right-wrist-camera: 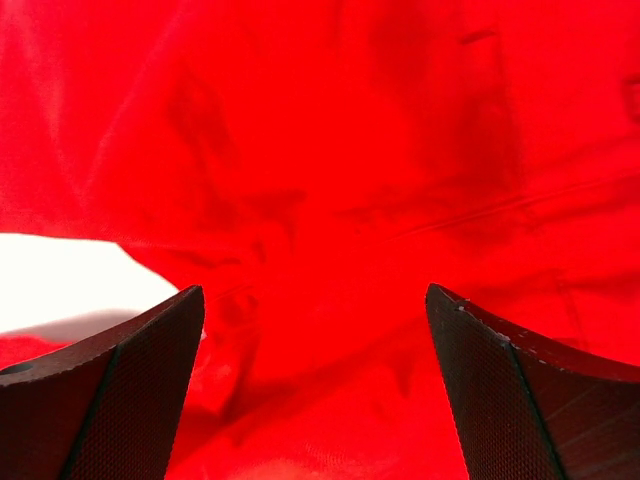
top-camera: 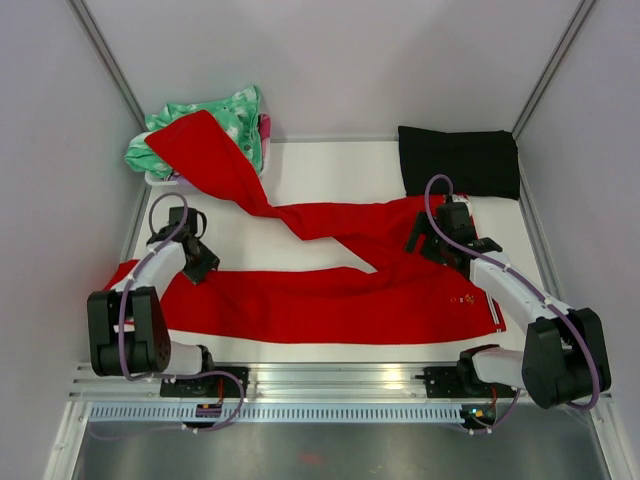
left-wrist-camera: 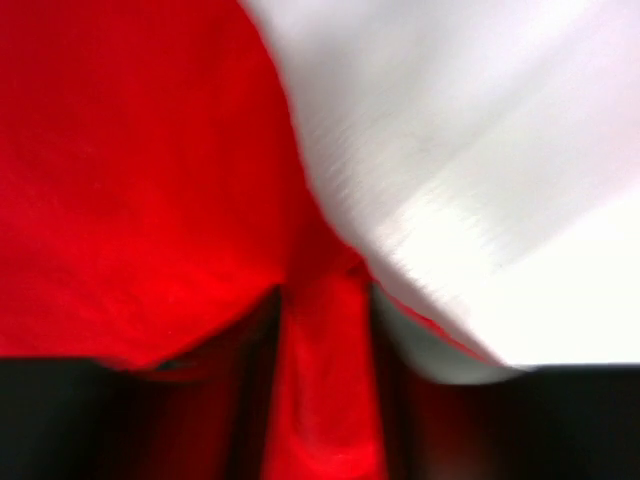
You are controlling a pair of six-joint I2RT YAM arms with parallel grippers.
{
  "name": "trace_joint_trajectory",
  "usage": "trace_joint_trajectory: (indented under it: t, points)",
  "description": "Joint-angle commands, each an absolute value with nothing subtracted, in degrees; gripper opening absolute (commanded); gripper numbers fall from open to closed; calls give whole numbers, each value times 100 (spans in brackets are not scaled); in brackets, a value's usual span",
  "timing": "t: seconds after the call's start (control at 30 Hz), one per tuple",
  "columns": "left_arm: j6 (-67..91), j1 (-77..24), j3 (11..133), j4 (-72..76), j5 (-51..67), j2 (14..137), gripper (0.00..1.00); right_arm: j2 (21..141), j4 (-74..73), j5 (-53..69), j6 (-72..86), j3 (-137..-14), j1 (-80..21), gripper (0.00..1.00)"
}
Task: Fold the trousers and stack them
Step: Flatten the trousers out
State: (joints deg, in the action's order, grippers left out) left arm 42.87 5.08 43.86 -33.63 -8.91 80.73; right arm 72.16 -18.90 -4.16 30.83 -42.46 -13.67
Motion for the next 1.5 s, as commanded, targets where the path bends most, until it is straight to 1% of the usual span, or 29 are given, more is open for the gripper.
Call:
trace_joint_trajectory:
  t: [0.0,0.03,0.07,0.13,0.17,0.3,0.4,0.47,0.63,0.73,0.87,1.03,1.07,1.17,1.23,1.27,1.33,1.37,1.4,1.43,1.47]
  points:
    - [3797,431,4685,-3489,-958,7604,51,7093,-2004,-1140,3322,-4175,-1380,98]
    - [3745,431,4676,-3533,-767,7385,68,7110,-2013,-1212,3340,-4123,-1336,98]
    - [3692,431,4676,-3638,-686,6930,76,7136,-2021,-1230,3409,-4096,-1310,98]
    - [3420,431,4798,-3709,-398,6523,87,7250,-2021,-1222,3515,-3991,-1257,98]
    - [3315,431,4877,-3744,-300,6226,88,7294,-2030,-1239,3611,-3947,-1248,98]
    - [2884,422,5360,-3867,542,5950,90,7506,-2127,-1266,4173,-3640,-1099,98]
    - [2857,404,5405,-3780,878,5959,90,7418,-2013,-1336,4498,-3315,-854,98]
    - [2883,396,5379,-3753,949,6003,90,7400,-1960,-1240,4631,-3174,-625,98]
    - [2778,396,5300,-3691,1195,6117,90,7348,-1670,-1099,5027,-2743,315,98]
    - [2751,396,5335,-3674,1300,6100,91,7365,-1529,-1089,4896,-2742,773,98]
    - [2795,396,5387,-3551,1318,6135,92,7663,-1644,-1484,4623,-2970,1282,98]
    - [3102,378,5528,-3113,1415,6345,92,7857,-1372,-1310,4544,-2813,1976,98]
    - [3250,378,5572,-2885,1415,6459,93,7884,-1232,-1214,4431,-2778,2273,98]
    - [3436,316,5703,-2376,1083,6836,94,7989,-1169,-1186,4063,-2952,2679,98]
    - [3489,316,5948,-2146,1159,7144,95,8033,-1221,-1230,3842,-3189,2803,98]
    - [3515,308,6063,-1962,1430,7494,95,8024,-1239,-1196,3649,-3269,2804,98]
    - [3656,142,6501,-1855,1503,7864,95,7841,-1187,-688,3577,-3305,2795,98]
    - [3648,80,6678,-1828,1390,8197,95,7701,-1073,-416,3577,-3226,2760,98]
    - [3613,-330,6906,-1880,1284,8374,95,7551,-950,-178,3542,-3165,2716,98]
    - [3569,-473,7352,-1933,1100,8541,95,7184,-880,-45,3525,-3103,2629,97]
    - [3551,-623,7548,-1951,794,8700,95,6981,-905,-96,3472,-3111,2341,97]
